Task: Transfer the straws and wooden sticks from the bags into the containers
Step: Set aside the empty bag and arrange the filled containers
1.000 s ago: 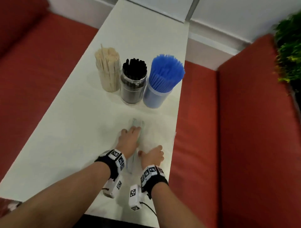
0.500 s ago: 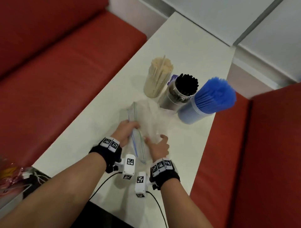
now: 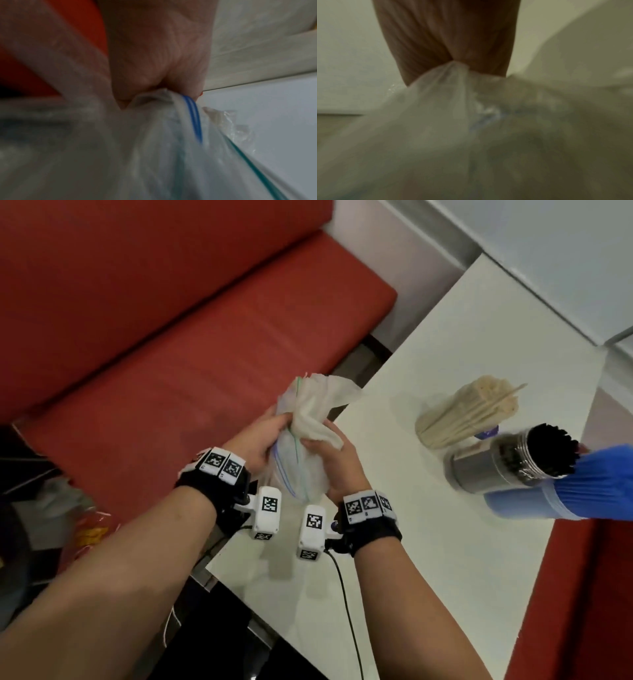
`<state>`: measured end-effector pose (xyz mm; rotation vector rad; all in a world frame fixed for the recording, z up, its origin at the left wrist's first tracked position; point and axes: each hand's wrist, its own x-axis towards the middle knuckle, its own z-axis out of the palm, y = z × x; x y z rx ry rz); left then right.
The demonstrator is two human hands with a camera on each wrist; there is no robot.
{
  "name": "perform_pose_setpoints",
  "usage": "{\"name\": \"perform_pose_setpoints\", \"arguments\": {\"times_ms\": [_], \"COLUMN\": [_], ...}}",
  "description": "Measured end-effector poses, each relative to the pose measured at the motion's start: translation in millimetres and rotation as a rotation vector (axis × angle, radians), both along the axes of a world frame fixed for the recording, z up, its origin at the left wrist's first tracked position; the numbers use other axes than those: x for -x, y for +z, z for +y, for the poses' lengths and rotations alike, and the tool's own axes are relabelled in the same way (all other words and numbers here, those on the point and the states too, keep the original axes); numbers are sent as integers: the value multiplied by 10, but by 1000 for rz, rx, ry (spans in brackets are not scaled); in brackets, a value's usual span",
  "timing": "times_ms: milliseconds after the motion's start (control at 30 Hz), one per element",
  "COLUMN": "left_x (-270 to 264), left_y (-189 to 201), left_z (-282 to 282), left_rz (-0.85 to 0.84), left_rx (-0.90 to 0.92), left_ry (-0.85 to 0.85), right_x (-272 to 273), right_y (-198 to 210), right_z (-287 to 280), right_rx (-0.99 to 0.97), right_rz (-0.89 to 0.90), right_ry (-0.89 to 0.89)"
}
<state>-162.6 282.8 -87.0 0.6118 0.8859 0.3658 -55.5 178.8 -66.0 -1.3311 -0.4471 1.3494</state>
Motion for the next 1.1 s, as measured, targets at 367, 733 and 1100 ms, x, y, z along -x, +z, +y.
{"name": "perform_pose_setpoints", "arguments": {"times_ms": [367,733,1100], "left_x": [1189,1274,1380], "left_y": [-608,-1383,-2459], "left_z": [749,849,362], "left_rz": [-104,281,284], "left_rx": [232,-66,365], "left_ry": [-136,669,409], "right_x": [537,721,675], "right_y": [-478,-1253,-2664], "right_z": [1278,1944,1738], "right_rx": [437,606,1006], "right_rz": [-395,-595,-234], "right_ry": [500,514,689]}}
